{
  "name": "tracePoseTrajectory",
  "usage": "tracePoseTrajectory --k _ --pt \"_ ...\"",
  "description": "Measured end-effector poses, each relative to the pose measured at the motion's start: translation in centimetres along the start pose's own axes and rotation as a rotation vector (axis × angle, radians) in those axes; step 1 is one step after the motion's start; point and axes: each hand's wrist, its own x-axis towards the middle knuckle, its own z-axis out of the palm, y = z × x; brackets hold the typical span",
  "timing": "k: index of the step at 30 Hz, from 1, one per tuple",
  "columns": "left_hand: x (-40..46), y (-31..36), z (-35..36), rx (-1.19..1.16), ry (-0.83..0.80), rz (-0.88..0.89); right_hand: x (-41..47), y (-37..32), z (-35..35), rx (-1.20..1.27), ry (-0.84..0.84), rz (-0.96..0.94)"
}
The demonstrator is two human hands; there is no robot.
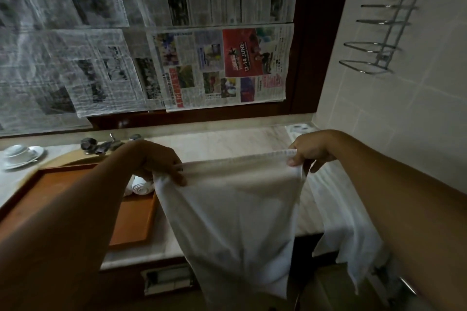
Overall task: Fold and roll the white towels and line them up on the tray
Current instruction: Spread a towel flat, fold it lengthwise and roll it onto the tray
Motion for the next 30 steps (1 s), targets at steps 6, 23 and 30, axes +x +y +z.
tracePoseTrajectory --k 6,23,30 --pt "3.7 0.5 -2.0 0.177 0.117 0.040 2.0 -2.5 -1.0 -0.236 0.199 0.028" --pt "22.4 4.2 -5.7 -0.961 0.925 0.139 22.4 -4.0 -6.2 0.516 0.860 0.060" --pt "32.7 2.4 3.9 0.116 0.832 0.064 31.6 1.2 4.9 -0.083 0.638 -0.068"
